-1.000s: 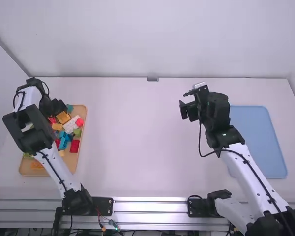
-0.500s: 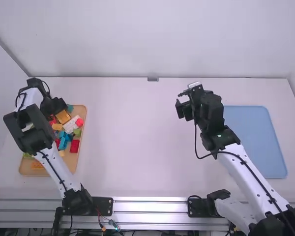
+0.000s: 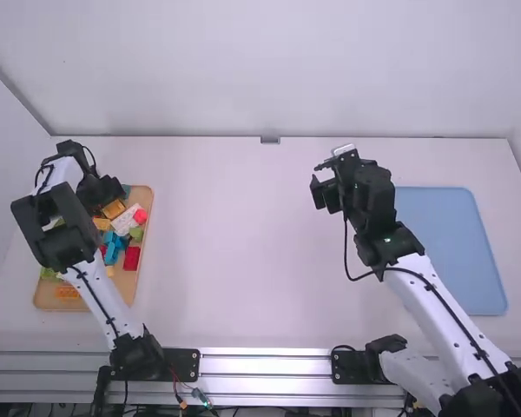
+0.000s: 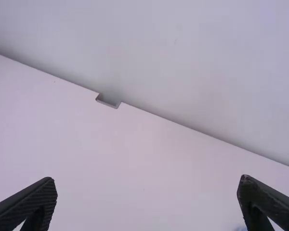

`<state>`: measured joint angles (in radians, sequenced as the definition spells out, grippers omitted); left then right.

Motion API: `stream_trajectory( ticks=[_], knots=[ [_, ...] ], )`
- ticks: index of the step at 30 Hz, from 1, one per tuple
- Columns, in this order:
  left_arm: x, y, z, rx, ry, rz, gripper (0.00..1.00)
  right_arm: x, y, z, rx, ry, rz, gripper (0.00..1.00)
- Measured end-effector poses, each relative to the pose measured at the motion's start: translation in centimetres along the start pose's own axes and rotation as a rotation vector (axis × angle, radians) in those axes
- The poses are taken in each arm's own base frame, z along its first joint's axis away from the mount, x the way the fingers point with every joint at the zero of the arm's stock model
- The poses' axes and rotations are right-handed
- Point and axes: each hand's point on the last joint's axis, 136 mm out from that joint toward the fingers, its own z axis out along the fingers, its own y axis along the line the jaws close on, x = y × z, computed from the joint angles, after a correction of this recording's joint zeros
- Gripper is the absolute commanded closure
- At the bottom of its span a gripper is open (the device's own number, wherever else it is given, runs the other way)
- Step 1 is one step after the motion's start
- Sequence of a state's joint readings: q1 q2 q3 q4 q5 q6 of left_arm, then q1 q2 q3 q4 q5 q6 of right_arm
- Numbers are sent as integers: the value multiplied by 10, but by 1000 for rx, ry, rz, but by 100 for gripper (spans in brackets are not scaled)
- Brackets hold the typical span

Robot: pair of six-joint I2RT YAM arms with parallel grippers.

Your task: Assemble lego blocks to make yellow taxi

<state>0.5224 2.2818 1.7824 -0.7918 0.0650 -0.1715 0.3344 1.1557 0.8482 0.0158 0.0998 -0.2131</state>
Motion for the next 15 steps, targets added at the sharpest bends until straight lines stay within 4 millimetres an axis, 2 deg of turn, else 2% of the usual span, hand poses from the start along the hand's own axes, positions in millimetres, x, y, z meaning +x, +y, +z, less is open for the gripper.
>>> stream_trajectory(
  ticks=[5, 15],
  knots=[
    [4, -11, 1, -26, 2, 33, 18, 0, 0, 0, 0, 0, 0, 1],
    [5, -3, 6, -96, -15, -6, 18, 0, 0, 0, 0, 0, 0, 1]
  ],
)
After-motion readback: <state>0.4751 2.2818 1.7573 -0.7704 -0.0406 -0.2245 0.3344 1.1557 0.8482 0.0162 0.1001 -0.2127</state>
